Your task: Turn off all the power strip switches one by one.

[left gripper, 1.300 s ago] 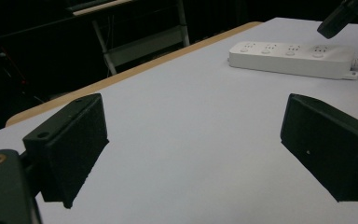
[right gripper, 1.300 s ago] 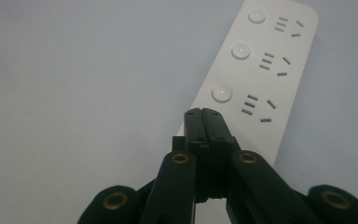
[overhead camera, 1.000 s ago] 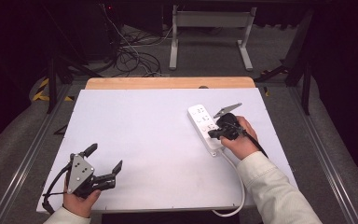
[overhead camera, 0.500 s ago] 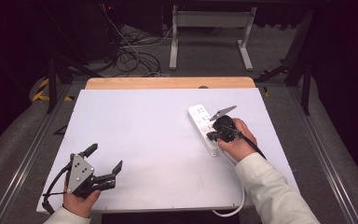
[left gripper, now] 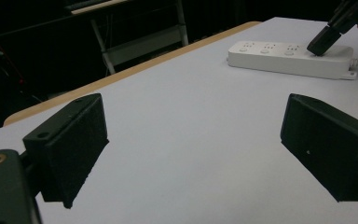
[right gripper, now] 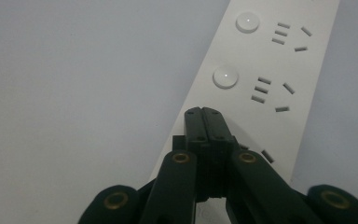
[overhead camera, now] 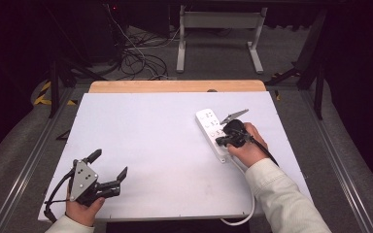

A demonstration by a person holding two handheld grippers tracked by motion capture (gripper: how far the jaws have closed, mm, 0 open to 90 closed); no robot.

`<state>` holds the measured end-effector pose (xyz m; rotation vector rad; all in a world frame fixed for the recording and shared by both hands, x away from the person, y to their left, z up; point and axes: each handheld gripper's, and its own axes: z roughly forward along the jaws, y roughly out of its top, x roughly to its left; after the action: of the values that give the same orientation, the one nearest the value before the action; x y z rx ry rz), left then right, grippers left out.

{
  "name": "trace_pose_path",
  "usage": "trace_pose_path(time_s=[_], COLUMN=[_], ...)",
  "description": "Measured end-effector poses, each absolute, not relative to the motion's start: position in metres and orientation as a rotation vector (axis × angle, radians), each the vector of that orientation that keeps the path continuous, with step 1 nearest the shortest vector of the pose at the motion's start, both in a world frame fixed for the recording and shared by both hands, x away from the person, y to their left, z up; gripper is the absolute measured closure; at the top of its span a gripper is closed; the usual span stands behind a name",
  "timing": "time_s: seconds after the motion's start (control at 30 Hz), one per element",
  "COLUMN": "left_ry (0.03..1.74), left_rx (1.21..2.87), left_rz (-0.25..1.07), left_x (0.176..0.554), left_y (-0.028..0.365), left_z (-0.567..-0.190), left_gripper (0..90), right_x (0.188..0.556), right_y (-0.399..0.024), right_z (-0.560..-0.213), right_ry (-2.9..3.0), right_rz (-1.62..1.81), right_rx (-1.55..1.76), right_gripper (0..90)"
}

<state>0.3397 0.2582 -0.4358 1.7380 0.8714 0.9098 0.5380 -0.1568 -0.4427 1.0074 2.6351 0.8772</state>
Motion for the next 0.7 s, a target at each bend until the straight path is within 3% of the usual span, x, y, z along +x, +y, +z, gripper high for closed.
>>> trace_pose_path(time_s=[0.4, 0.7], left_ry=[0.886, 0.885], left_rx=[1.732, 1.735], left_rz=[0.903, 0.905], left_x=[0.340, 0.341], left_y=[0.260, 0.260], left_z=[-0.436, -0.436], left_gripper=[7.9, 7.9], right_x=[0.532, 0.550], right_y=[-0.151, -0.153], right_z=[-0.432, -0.433], right_ry=[2.580, 2.493], right_rz=[0.931, 0.986], right_rx=[0.933, 0.972], right_gripper=[90.0, 90.0])
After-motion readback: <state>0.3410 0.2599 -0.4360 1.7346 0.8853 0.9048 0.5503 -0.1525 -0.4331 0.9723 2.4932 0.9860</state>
